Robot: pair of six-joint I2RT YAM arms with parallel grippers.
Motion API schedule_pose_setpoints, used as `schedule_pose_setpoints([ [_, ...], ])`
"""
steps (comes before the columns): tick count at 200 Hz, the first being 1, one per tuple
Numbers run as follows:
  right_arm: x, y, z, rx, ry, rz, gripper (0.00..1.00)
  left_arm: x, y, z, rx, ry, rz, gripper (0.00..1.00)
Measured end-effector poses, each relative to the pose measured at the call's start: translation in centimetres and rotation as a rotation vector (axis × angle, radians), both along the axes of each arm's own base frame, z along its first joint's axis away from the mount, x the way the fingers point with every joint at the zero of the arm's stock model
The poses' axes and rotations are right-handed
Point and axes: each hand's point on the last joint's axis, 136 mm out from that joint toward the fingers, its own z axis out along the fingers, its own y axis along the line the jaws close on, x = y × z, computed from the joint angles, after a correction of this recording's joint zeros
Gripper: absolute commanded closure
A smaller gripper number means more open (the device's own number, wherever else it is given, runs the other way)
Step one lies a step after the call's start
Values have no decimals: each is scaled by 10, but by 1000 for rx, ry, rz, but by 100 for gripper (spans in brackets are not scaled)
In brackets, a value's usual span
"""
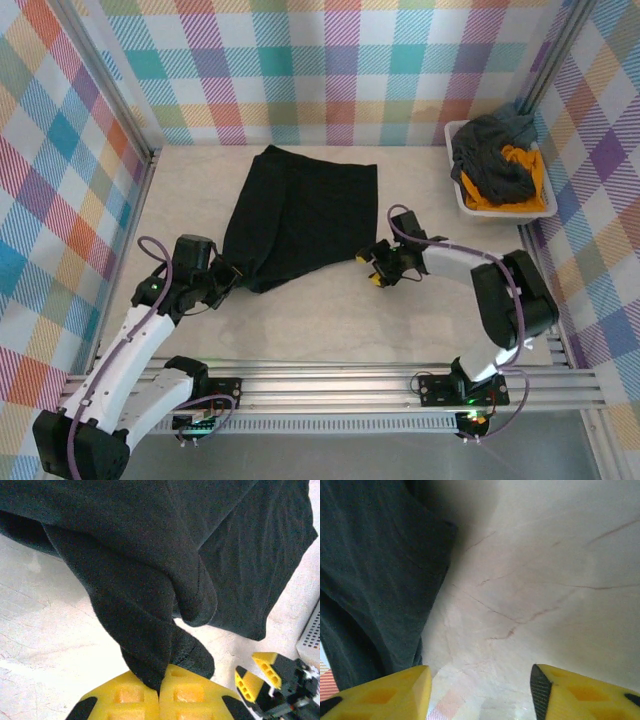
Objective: Fold and stack the t-shirts
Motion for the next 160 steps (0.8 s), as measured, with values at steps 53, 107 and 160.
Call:
schedule_pose_setpoints([
  [53, 21, 18, -11, 31, 47, -62, 61, 11, 2, 33, 14, -71, 2, 100],
  [107, 53, -10, -1, -121, -77, -92, 55, 16, 2, 41, 37, -89, -18, 100],
  [160, 74, -23, -6, -204, -95, -61, 76, 18, 2, 42, 50, -89, -26, 100],
])
